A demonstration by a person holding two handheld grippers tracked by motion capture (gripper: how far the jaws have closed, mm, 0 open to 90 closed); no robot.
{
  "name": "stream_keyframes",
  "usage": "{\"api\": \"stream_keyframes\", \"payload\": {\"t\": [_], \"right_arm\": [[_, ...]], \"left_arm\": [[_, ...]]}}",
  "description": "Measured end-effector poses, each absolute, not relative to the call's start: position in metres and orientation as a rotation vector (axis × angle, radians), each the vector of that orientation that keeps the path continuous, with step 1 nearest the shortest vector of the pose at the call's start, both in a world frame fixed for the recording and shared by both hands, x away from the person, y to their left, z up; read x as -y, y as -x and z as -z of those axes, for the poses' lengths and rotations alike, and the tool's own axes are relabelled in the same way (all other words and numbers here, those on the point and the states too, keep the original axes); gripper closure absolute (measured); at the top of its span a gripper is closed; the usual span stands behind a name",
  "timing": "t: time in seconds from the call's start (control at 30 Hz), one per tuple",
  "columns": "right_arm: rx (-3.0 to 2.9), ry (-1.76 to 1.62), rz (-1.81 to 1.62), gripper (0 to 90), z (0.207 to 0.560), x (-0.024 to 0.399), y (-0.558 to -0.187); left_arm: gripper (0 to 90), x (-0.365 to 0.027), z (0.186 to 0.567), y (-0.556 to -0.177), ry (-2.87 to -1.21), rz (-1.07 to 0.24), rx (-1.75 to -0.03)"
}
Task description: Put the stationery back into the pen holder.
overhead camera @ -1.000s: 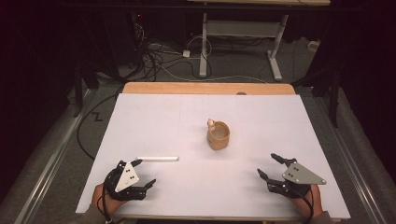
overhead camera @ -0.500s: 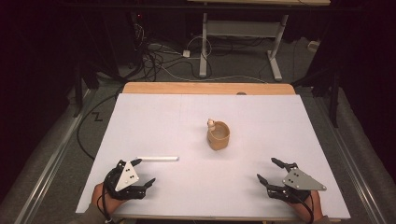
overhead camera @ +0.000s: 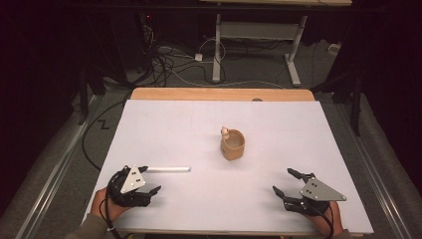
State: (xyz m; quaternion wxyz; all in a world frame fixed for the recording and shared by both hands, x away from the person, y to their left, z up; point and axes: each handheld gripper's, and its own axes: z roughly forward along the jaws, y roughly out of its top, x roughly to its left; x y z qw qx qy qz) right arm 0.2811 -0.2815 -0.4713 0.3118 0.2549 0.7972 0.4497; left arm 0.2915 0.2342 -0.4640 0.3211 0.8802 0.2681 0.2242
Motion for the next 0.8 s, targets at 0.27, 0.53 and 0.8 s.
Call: {"api": "stream_keyframes", "payload": {"t": [0.27,0.53,0.8], "right_arm": [[-2.114,-0.663,-1.192,26.5,0.471,0.281,-0.281],[-2.120,-0.669,-1.207,27.0,0.471,0.283,-0.281],[-2.138,-0.661,-1.214,27.0,0.471,0.282,-0.281]], "left_arm": [[22.2,-0.226,0.456,-0.305,-2.446,-0.459,-0.641],[28.6,-0.198,0.439,-0.334,-2.608,-0.367,-0.502],[38.7,-0.165,0.433,-0.374,-2.783,-0.240,-0.412]]}}
